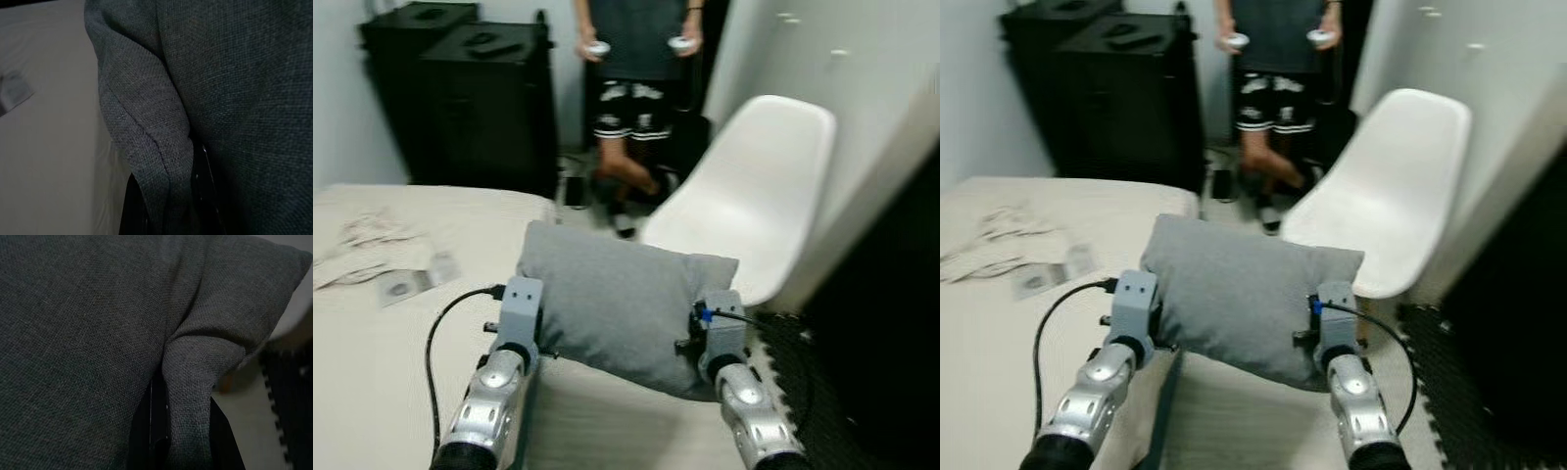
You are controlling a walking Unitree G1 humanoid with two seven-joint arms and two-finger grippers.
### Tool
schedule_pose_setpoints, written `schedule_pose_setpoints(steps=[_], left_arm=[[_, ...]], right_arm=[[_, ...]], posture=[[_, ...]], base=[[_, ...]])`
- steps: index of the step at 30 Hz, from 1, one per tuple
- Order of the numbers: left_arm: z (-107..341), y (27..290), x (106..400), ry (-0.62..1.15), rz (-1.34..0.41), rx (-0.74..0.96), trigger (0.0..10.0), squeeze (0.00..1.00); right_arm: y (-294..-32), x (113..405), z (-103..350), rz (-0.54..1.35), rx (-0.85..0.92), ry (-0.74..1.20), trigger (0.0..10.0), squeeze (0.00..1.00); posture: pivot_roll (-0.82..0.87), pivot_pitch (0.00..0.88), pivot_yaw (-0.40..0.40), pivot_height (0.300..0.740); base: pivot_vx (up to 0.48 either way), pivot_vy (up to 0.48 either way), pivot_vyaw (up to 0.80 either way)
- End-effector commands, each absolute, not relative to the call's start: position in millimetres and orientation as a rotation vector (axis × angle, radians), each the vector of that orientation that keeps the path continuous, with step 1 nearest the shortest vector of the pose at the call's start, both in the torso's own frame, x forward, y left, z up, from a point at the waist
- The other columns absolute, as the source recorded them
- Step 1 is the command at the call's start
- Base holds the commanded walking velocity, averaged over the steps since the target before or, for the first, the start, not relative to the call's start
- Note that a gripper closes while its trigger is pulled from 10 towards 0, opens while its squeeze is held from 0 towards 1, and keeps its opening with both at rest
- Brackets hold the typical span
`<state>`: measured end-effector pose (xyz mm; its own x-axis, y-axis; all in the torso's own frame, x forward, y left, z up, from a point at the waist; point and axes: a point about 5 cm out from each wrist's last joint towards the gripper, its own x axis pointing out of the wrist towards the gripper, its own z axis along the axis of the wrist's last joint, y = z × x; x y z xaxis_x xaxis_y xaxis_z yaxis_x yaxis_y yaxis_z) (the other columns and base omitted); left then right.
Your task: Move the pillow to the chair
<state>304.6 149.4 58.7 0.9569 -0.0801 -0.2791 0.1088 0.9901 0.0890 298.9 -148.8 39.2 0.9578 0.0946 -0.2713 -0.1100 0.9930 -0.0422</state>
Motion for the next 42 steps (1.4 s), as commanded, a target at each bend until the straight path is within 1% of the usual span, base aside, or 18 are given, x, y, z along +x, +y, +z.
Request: schedule_pose_setpoints(steps=[1, 27, 42], left_arm=[[62.0, 143.7, 306.1, 0.251, -0.114, 0.104, 10.0, 0.0], [58.4, 145.3, 303.4, 0.267, -0.088, 0.102, 10.0, 0.0], [57.7, 145.5, 304.0, 0.278, -0.079, 0.093, 10.0, 0.0]], right_arm=[[-145.1, 298.5, 40.4, 0.13, -0.057, 0.264, 10.0, 0.0], [-145.8, 297.9, 42.5, 0.119, -0.087, 0.252, 10.0, 0.0], [-147.6, 297.8, 41.2, 0.108, -0.079, 0.262, 10.0, 0.0]], posture=[[-0.02, 0.096, 0.007, 0.74], [-0.02, 0.112, 0.0, 0.74], [-0.02, 0.106, -0.007, 0.74]], base=[[0.0, 0.0, -0.8], [0.0, 0.0, -0.8], [0.0, 0.0, -0.8]])
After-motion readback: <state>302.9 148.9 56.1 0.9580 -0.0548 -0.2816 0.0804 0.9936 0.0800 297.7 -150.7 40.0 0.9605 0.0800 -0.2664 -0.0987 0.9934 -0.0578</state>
